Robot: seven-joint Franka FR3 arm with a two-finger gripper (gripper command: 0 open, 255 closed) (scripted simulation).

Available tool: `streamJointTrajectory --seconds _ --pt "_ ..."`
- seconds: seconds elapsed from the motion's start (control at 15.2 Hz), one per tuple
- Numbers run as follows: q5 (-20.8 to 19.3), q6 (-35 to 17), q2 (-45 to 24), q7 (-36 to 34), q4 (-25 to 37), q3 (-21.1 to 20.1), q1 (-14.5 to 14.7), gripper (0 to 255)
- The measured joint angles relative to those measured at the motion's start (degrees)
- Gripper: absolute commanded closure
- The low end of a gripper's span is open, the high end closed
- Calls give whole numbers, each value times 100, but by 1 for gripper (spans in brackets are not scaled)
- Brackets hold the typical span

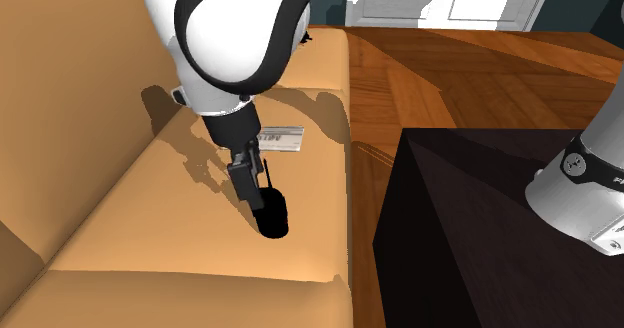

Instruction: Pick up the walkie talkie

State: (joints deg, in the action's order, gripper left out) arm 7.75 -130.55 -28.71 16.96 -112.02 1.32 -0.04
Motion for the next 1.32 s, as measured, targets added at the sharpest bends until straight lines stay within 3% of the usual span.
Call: streamJointTrajectory --seconds 0.33,0.4,1.32 --pt "37 -277 -334 37 58 -23 -8 0" --pt "38 -293 -356 44 64 -23 -12 255" --pt "21 -149 -175 26 29 -11 -8 255"
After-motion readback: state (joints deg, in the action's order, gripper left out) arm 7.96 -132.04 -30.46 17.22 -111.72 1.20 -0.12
